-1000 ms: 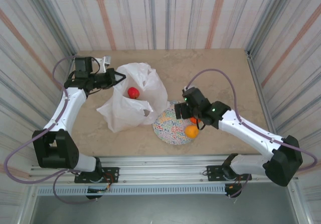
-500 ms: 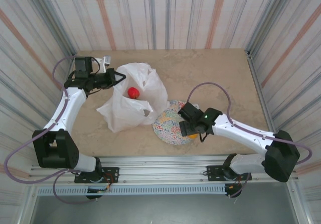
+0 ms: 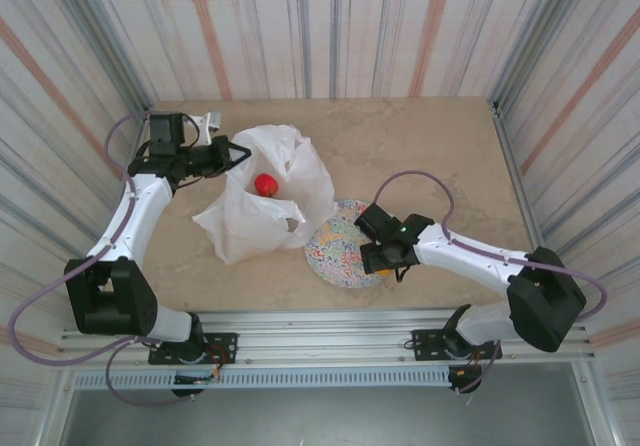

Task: Place the fruits into the plastic bag

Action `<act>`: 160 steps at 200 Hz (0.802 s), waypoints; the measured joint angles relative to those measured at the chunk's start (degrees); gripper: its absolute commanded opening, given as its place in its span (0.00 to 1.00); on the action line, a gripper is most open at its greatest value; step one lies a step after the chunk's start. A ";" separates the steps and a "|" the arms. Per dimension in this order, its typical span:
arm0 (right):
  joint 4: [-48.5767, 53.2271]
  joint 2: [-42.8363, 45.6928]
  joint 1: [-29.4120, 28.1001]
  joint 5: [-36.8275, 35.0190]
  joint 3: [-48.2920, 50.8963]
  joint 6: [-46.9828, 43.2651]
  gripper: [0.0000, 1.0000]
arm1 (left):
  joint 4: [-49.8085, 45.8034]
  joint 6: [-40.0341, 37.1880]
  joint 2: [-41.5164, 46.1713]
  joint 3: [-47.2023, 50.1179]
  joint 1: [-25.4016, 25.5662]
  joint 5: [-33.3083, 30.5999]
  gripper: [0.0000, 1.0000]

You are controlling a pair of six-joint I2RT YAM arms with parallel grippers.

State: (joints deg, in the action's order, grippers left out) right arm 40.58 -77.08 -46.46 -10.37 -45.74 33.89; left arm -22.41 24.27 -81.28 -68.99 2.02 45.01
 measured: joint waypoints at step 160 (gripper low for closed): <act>-4.00 -2.51 1.14 0.15 1.73 -1.60 0.78 | 0.00 0.02 -0.22 0.00 0.37 0.00 0.00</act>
State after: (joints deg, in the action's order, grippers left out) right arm 36.58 -79.59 -45.32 -10.22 -44.01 32.29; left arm -22.41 24.29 -81.49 -68.99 2.39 45.01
